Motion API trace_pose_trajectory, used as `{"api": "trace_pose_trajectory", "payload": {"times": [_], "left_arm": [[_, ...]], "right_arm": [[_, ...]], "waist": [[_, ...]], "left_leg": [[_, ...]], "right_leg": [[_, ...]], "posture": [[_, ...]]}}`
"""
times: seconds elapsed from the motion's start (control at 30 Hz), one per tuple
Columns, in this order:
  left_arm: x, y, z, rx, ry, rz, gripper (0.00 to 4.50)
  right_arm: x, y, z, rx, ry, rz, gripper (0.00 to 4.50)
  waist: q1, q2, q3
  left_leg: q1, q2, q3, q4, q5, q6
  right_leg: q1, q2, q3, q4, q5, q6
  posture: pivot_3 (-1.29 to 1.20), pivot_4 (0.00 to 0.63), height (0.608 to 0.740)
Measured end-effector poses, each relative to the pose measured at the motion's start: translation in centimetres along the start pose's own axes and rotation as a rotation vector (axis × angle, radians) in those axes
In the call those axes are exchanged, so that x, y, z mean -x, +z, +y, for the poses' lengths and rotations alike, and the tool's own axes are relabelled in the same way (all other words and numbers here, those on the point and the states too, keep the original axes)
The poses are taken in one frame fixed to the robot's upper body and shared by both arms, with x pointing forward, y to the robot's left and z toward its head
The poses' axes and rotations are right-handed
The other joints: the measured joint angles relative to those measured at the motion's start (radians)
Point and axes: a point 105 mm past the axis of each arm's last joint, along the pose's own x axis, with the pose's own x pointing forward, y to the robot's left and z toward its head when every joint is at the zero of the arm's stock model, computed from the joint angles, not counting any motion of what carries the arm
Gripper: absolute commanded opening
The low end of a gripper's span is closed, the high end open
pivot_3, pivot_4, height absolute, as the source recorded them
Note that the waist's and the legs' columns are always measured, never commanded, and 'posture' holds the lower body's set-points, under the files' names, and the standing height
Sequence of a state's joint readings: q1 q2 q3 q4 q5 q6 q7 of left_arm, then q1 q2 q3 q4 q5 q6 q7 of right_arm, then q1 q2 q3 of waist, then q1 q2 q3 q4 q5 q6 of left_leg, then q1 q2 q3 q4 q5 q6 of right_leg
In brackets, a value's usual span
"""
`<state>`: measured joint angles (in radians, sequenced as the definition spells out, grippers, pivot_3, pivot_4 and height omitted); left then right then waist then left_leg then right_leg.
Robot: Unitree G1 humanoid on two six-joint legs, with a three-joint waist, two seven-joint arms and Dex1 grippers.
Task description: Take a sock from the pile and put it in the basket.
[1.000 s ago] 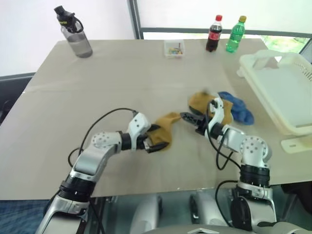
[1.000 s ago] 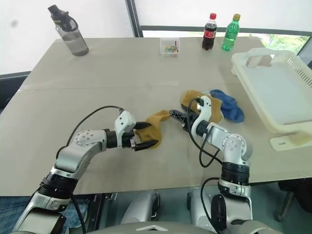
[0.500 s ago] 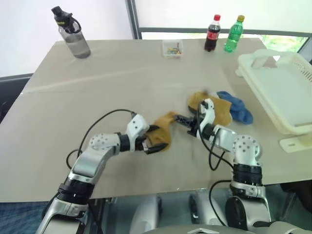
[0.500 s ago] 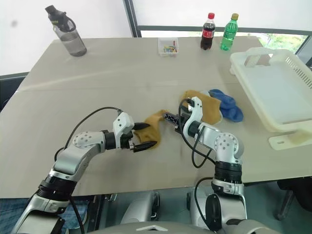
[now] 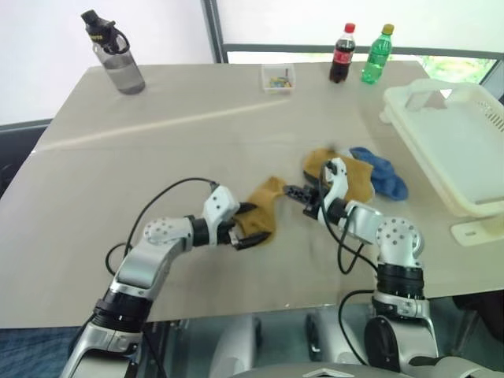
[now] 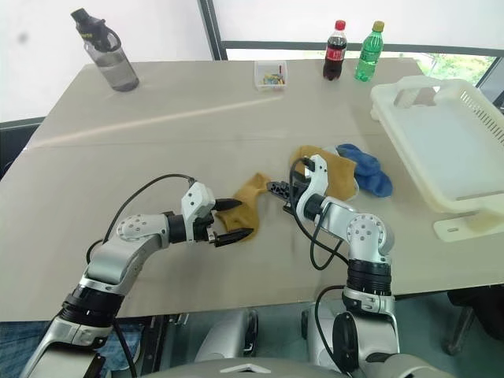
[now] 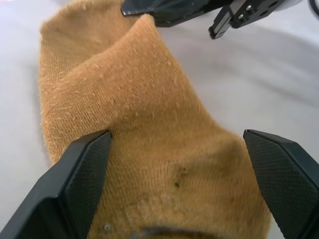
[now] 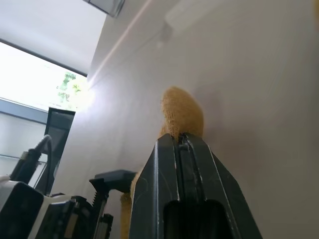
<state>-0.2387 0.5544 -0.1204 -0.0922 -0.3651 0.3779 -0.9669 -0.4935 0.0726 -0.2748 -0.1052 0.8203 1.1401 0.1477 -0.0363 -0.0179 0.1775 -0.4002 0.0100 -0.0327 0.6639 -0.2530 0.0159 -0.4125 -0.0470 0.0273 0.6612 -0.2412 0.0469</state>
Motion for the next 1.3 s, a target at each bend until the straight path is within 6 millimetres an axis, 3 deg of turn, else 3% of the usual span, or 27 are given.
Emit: {"api": "trace_pose_trajectory", "payload": {"times": [0.03, 0.17, 0.3, 0.43, 0.6, 0.7, 0.8, 1.0, 1.13, 1.3], "left_arm": [[-0.1, 0.2, -0.2, 0.014, -0.012, -0.013, 4.50], [0.3, 2.4, -0.7, 0.043, -0.044, -0.116, 4.50], [0.7, 4.1, -0.4, 0.082, -0.059, -0.200, 4.50], [1.5, 5.1, -0.3, 0.103, -0.083, -0.251, 4.50], [3.3, 6.2, -0.4, 0.113, -0.128, -0.281, 4.50], [3.8, 6.4, -0.8, 0.102, -0.157, -0.260, 4.50], [4.0, 6.1, -0.9, 0.106, -0.154, -0.245, 4.50], [4.1, 5.7, -1.1, 0.120, -0.149, -0.229, 4.50], [3.8, 5.3, -1.0, 0.133, -0.131, -0.212, 4.50], [3.2, 4.9, -0.8, 0.138, -0.102, -0.191, 4.50]], "right_arm": [[0.4, 0.5, 0.1, 0.012, 0.009, -0.022, 0.04], [4.9, 5.1, -0.2, 0.106, 0.023, -0.192, 0.04], [6.9, 6.9, 2.3, 0.220, 0.097, -0.250, 0.04], [5.3, 4.4, 4.3, 0.319, 0.137, -0.154, 0.04], [2.1, -1.6, 5.4, 0.358, 0.182, 0.055, 0.04], [0.4, -5.1, 3.5, 0.369, 0.104, 0.223, 0.04], [-0.1, -6.8, 1.3, 0.396, 0.026, 0.307, 0.04], [0.1, -6.7, 1.7, 0.417, 0.079, 0.298, 2.50], [2.4, -5.5, 0.5, 0.388, 0.061, 0.268, 2.50], [5.6, -4.2, 0.6, 0.359, 0.118, 0.222, 2.50]], "waist": [[0.001, 0.000, 0.000], [0.001, 0.001, 0.001], [-0.006, 0.002, 0.002], [-0.010, 0.002, 0.002], [-0.006, 0.002, 0.002], [-0.002, 0.002, 0.001], [-0.002, 0.002, 0.002], [-0.003, 0.002, 0.002], [0.003, 0.002, 0.002], [0.001, 0.001, 0.002]], "left_leg": [[0.000, 0.000, 0.000, 0.000, 0.000, 0.000], [-0.001, -0.001, -0.001, 0.000, 0.000, 0.000], [0.000, 0.000, 0.000, 0.000, 0.000, 0.000], [0.001, 0.002, 0.000, -0.002, 0.000, 0.000], [0.000, 0.002, 0.000, -0.002, 0.000, 0.000], [0.000, 0.000, 0.001, -0.002, 0.000, 0.000], [-0.001, -0.001, 0.001, -0.002, 0.000, 0.000], [0.000, 0.000, 0.000, -0.003, 0.000, 0.000], [-0.001, -0.001, 0.000, -0.003, 0.000, 0.000], [-0.001, -0.001, 0.000, -0.003, 0.000, 0.000]], "right_leg": [[0.000, 0.000, 0.000, 0.000, 0.000, 0.000], [0.000, -0.001, -0.001, -0.001, 0.000, 0.000], [0.000, 0.001, -0.001, 0.000, 0.000, 0.000], [-0.001, 0.005, 0.000, 0.000, -0.001, 0.000], [-0.002, 0.005, 0.001, -0.001, -0.001, -0.001], [-0.002, 0.001, 0.001, -0.001, 0.000, 0.000], [-0.002, 0.000, 0.001, -0.002, 0.000, 0.000], [-0.002, 0.001, 0.000, -0.002, 0.000, 0.000], [-0.001, 0.000, 0.000, -0.002, 0.000, 0.000], [-0.001, 0.001, 0.000, -0.003, -0.001, 0.000]], "posture": [[0.00, 0.150, 0.740], [0.00, 0.150, 0.740], [0.00, 0.150, 0.740], [0.00, 0.150, 0.740], [0.00, 0.150, 0.740], [0.00, 0.150, 0.740], [0.00, 0.150, 0.740], [0.00, 0.150, 0.740], [0.00, 0.150, 0.740], [0.00, 0.150, 0.740]]}}
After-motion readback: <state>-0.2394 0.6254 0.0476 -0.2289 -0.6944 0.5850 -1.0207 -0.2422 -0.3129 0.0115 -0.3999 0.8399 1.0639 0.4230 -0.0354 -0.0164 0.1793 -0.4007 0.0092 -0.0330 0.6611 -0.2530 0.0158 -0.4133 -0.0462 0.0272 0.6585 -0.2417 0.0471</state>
